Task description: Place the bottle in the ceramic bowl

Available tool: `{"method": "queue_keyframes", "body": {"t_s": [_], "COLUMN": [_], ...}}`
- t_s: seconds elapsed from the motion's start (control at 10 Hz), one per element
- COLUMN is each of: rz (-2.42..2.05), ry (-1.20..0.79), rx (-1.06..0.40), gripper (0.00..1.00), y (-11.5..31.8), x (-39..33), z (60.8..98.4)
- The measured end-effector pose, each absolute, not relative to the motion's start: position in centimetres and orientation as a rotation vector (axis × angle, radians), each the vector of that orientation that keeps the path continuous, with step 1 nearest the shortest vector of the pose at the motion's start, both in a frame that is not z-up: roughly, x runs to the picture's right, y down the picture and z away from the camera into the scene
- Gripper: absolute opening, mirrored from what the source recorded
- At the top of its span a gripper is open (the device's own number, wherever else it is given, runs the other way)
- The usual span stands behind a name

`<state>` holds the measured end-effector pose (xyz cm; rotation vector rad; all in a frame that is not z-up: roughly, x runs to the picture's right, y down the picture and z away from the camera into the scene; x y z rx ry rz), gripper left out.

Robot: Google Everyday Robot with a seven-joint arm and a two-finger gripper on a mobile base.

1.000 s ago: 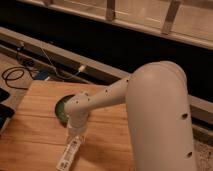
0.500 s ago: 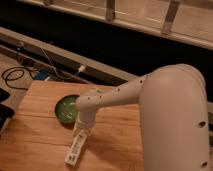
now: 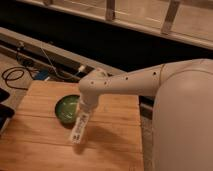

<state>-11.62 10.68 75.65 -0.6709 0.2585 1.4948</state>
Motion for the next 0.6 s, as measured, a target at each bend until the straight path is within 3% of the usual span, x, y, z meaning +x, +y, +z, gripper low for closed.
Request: {"method": "queue_keyframes", "body": {"t_s": [0.6], "rz": [1.333], "ry": [0.125], "rx": [-0.668], "gripper": [0.00], "y": [4.7], "x": [-19.8], "z": [77.9]}}
